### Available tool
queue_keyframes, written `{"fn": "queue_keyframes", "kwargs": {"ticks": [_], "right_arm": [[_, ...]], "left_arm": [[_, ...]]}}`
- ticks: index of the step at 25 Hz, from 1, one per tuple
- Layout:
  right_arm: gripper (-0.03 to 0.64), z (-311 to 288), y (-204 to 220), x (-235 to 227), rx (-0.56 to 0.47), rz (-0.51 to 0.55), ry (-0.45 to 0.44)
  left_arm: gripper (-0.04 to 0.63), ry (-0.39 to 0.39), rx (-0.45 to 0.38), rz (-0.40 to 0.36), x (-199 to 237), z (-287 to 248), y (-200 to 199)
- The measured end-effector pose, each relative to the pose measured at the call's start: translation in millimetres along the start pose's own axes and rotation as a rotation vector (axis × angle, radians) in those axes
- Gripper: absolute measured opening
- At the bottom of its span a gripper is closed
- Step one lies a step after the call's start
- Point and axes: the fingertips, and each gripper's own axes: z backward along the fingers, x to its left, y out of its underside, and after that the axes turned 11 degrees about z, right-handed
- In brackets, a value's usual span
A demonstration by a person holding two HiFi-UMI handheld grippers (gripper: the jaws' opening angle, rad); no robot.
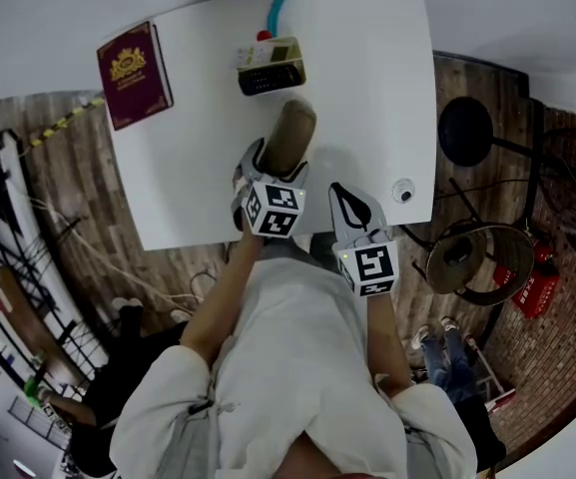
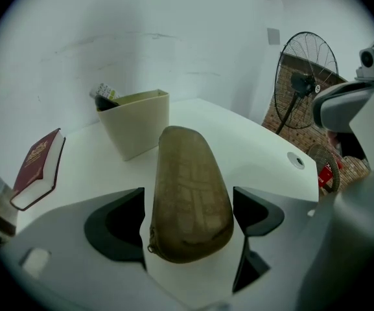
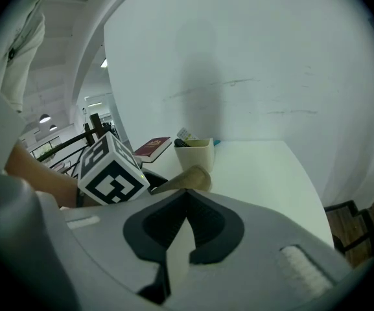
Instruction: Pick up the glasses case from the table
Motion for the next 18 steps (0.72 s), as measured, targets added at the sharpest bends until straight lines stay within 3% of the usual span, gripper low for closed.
{"fn": "queue_keyframes", "kwargs": {"ticks": [9, 18], "right_arm": [[0.005, -0.1, 7.2, -21.1, -0.001, 0.021, -0.055], [0.005, 3.7, 6.2, -22.7, -0.006, 0.035, -0.064]], "left_arm": [[0.407, -0.062, 0.062, 0.009, 2.1, -13.0, 15.0], [0.391, -0.044, 0.052, 0.029, 1.4, -11.7, 16.4]]}}
